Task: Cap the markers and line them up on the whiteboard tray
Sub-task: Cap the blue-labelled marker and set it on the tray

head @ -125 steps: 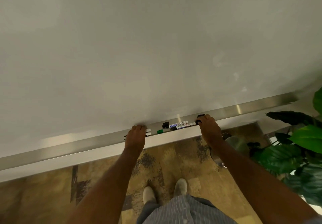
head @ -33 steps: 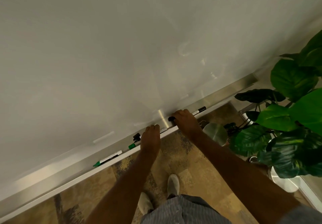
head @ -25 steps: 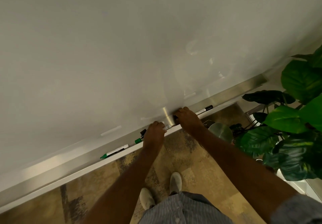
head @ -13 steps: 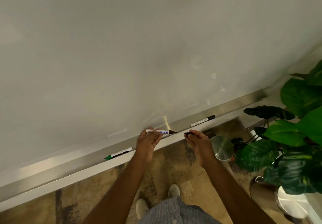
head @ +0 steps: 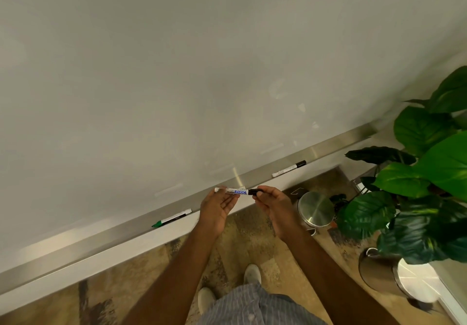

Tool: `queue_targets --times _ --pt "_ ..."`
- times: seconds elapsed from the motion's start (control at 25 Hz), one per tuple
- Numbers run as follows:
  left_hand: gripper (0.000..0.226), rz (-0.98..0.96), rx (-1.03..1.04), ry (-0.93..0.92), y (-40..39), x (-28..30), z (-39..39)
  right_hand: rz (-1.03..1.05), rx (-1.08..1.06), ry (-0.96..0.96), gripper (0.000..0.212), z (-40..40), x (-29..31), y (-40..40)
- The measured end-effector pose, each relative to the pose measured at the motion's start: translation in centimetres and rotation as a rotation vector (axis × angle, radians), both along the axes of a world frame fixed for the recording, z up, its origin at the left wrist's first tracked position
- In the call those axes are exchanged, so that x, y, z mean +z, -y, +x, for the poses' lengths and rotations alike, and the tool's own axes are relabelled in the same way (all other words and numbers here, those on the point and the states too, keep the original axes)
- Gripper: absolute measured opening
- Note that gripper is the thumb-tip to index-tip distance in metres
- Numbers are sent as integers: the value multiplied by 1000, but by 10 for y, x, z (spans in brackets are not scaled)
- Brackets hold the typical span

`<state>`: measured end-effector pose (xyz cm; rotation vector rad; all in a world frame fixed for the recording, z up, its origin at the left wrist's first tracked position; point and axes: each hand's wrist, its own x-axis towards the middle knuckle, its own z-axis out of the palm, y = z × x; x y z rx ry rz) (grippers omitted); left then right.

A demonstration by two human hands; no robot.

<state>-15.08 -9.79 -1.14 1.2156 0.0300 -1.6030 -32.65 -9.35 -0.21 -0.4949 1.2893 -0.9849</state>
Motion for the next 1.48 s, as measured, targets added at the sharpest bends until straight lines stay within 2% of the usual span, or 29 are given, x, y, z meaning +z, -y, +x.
queue_targets --times 0.12,0.2,0.28,0.48,0.6,0.64,0.72,0.84,0.96,1.16,1.32,1.48 --pt "10 9 13 23 -1 2 2 -127 127 -288 17 2 4 -4" --pt "10 19 15 35 2 4 3 -157 179 -402 18 2 4 -2" --pt "10 22 15 32 4 6 2 -162 217 -439 18 0 6 3" --pt "11 -4 10 6 4 4 1 -190 325 -380 20 -14 6 26" --pt "12 -21 -94 81 10 0 4 -261 558 -572 17 -23 -2 43" --pt "20 -27 -155 186 13 -2 4 -314 645 -665 18 -26 -4 50" --pt "33 -20 -329 616 19 -10 3 -444 758 -861 18 -38 -5 68" --pt "35 -113 -621 1276 21 -23 2 -503 686 -1102 17 -69 -7 108" --pt "32 -135 -889 1689 22 -39 5 -447 651 -1315 23 -100 -15 137" --pt "36 -218 -1138 1839 26 -58 1 -365 651 -1490 25 -122 -36 154" --pt "29 -247 -1165 1934 32 -65 -3 -356 702 -1547 28 -124 -48 158" --pt "26 -223 -1129 1890 38 -66 -6 -354 631 -1533 27 -120 -51 156"
